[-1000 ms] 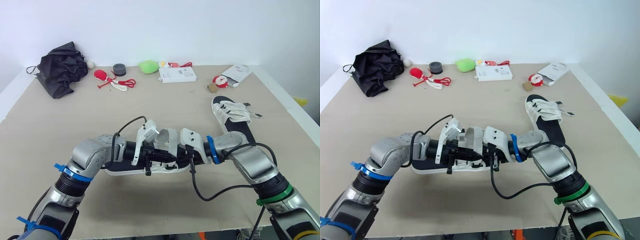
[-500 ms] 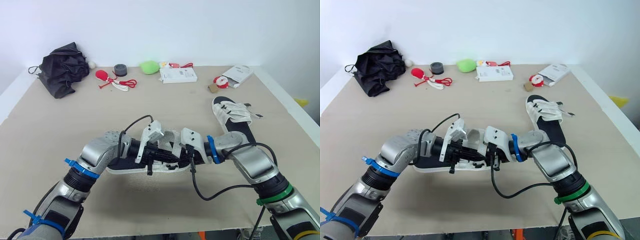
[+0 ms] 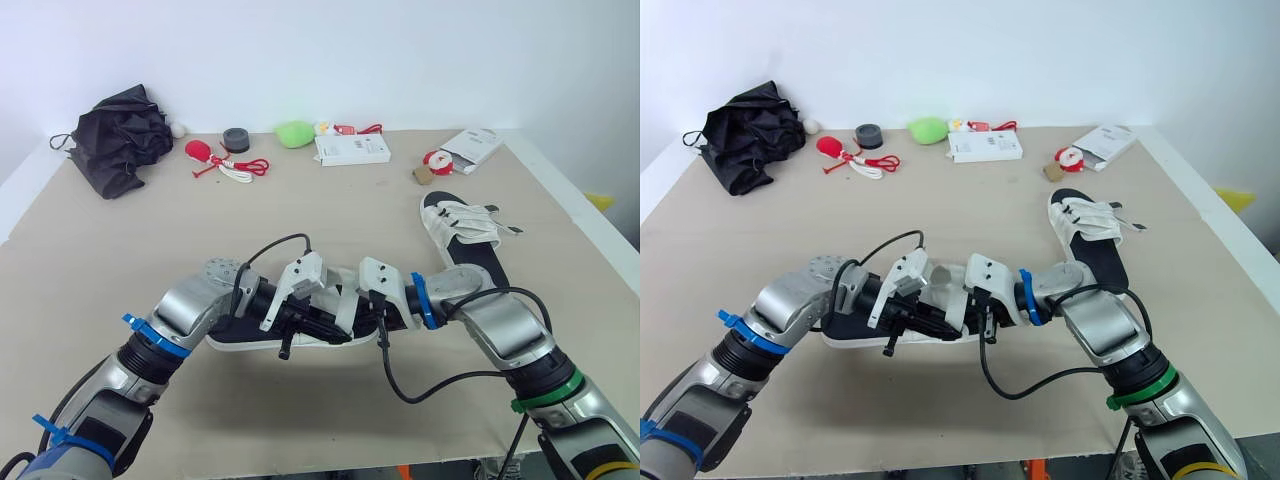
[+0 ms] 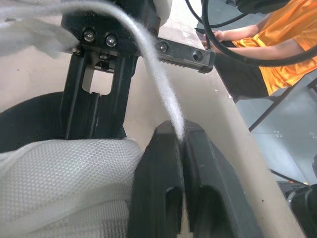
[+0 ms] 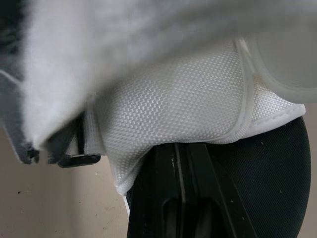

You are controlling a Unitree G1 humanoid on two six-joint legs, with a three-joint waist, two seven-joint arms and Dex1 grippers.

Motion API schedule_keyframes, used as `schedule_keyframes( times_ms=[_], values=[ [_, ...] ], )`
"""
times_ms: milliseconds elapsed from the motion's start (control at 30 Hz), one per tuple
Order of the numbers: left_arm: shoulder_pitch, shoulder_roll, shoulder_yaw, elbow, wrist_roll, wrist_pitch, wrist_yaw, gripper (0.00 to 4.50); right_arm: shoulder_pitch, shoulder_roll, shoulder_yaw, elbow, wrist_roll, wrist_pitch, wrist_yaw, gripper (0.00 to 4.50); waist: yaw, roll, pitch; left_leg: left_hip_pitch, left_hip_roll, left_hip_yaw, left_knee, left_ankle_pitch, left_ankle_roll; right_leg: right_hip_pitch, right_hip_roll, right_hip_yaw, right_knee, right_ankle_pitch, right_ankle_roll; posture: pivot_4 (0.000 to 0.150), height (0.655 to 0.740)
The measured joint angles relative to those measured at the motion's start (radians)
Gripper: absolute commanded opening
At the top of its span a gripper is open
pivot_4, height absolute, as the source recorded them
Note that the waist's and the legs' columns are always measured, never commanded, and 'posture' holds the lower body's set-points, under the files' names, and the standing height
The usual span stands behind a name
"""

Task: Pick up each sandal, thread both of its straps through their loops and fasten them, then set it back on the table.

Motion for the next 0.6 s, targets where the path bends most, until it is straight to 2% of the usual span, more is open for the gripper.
schedule_keyframes(
  times_ms=[67, 100, 133, 300, 433, 600],
  values=[
    [0.000, -0.006, -0.001, 0.007, 0.013, -0.016, -0.009, 2.53, 0.000, -0.001, -0.002, 0.005, 0.000, 0.000, -0.001, 0.00, 0.000, 0.000, 0.000, 0.000, 0.000, 0.000, 0.001, 0.000, 0.000, 0.000, -0.001, 0.000, 0.000, 0.001, 0.002, 0.150, 0.7400],
    [0.000, -0.010, -0.001, 0.015, 0.016, -0.023, -0.010, 2.58, 0.000, -0.002, -0.002, 0.006, 0.000, 0.001, -0.002, 0.00, 0.000, 0.000, 0.000, 0.000, 0.000, 0.000, 0.001, 0.001, 0.001, 0.000, -0.001, 0.000, 0.000, 0.002, 0.002, 0.150, 0.7400],
    [0.000, -0.012, -0.001, 0.021, 0.017, -0.027, -0.010, 2.98, 0.000, -0.002, -0.003, 0.007, 0.000, 0.001, -0.004, 0.00, 0.000, 0.000, 0.000, 0.000, 0.000, 0.000, 0.001, 0.001, 0.001, 0.000, -0.001, 0.000, 0.000, 0.002, 0.003, 0.150, 0.7400],
    [-0.053, 0.008, 0.001, 0.066, 0.025, -0.033, -0.056, 2.98, 0.001, -0.002, -0.003, 0.007, 0.000, 0.001, -0.015, 0.00, 0.000, 0.000, 0.000, -0.001, 0.000, 0.000, 0.002, 0.004, 0.002, -0.001, -0.001, 0.000, 0.000, 0.004, 0.004, 0.150, 0.7400],
    [-0.126, 0.112, 0.020, 0.109, 0.033, -0.046, -0.158, 2.98, -0.001, -0.001, -0.002, 0.005, 0.004, 0.000, -0.009, 0.00, 0.000, 0.001, 0.000, -0.002, 0.000, 0.000, 0.001, 0.003, 0.001, -0.002, 0.000, 0.000, 0.000, 0.003, 0.002, 0.150, 0.7400],
    [-0.157, 0.076, 0.105, 0.177, 0.006, 0.063, -0.098, 2.98, -0.008, -0.002, -0.001, 0.013, 0.004, -0.001, 0.006, 0.00, 0.000, 0.000, 0.001, -0.003, -0.001, 0.001, 0.000, 0.002, 0.002, -0.002, 0.000, 0.000, 0.000, 0.002, 0.002, 0.150, 0.7400]
  ],
)
